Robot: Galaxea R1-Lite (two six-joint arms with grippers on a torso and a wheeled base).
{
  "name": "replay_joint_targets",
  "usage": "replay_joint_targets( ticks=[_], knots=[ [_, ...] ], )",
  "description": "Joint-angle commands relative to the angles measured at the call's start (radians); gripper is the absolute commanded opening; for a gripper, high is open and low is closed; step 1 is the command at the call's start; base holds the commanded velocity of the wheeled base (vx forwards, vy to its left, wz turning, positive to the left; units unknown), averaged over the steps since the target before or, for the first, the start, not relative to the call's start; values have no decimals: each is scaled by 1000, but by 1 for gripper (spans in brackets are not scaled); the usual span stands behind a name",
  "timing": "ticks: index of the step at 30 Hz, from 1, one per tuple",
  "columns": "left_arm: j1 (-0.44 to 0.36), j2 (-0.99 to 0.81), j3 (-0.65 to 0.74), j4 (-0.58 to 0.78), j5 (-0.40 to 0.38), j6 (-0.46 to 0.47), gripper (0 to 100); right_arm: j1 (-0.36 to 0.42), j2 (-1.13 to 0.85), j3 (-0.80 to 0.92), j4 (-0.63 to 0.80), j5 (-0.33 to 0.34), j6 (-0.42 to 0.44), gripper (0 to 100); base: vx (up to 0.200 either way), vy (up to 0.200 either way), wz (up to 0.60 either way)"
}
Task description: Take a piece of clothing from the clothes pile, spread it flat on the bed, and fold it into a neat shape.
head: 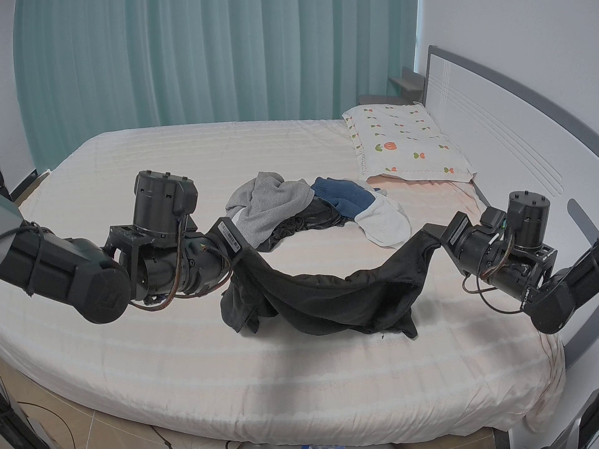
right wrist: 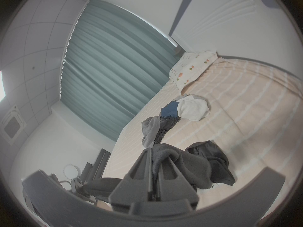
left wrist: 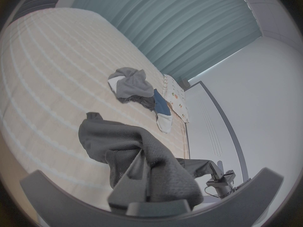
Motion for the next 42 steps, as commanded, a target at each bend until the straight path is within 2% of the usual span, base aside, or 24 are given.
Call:
replay_joint_targets(
  ticks=[1,6,9,13,24,28,31,36,42],
  knots=[
    [-1,16,38,-6,-9,-11,0,1,83,33,-29,-5,17,0,0,0,0],
    [-1,12,68,-9,-9,-17,0,15,76,58,-33,-5,17,0,-80,0,0],
    [-1,12,81,-9,-12,-80,0,20,70,61,-33,-5,17,0,-200,0,0],
    [-1,12,83,-9,-12,-86,0,20,70,61,-33,-7,17,0,-200,0,0],
    [-1,21,75,-12,-6,-89,0,32,66,61,-33,-25,17,0,0,0,0],
    [6,6,66,-12,-27,-179,0,34,66,59,-33,-27,17,0,0,0,0],
    [9,-8,71,-12,-46,-189,0,34,68,59,-33,-31,17,0,0,0,0],
    [9,-20,74,-12,-61,-189,0,50,71,55,-33,-80,14,0,0,200,0],
    [9,-20,77,-12,-61,-189,0,60,71,51,-34,-86,14,0,0,200,0]
  ],
)
